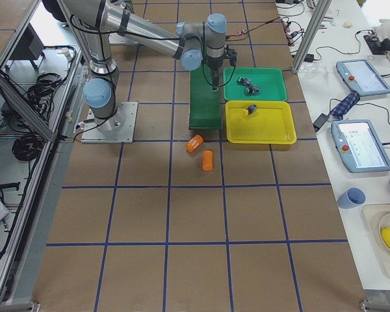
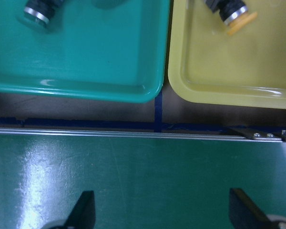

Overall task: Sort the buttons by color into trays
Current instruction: 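Move the right gripper back over the belt toward the next yellow button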

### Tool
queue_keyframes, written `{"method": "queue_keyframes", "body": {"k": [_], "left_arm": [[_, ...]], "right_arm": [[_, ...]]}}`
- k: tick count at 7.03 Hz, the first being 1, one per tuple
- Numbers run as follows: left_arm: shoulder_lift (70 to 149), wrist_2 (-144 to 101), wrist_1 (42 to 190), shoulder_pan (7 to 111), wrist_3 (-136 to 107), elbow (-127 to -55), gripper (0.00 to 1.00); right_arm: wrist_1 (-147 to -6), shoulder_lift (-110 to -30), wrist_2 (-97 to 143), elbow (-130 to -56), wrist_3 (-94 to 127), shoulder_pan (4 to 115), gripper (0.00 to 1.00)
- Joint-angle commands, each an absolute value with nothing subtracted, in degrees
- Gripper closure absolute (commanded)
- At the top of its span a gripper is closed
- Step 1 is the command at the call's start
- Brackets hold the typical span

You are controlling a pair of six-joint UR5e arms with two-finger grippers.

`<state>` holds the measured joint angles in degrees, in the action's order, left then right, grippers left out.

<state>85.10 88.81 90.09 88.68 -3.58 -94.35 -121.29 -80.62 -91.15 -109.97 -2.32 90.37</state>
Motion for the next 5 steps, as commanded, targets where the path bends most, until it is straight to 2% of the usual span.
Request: {"method": "queue_keyframes", "body": {"k": [1, 5], "left_arm": [[86.47, 88.77, 89.91, 88.68, -3.69, -93.52, 0.0], [85.87, 89.29, 87.63, 88.68, -3.69, -95.01, 0.0]], "right_arm": [[-122.08, -79.46, -91.23, -110.83, -2.29, 90.26, 0.0], [-121.99, -79.37, -91.23, -110.92, -1.76, 90.26, 0.0]]}}
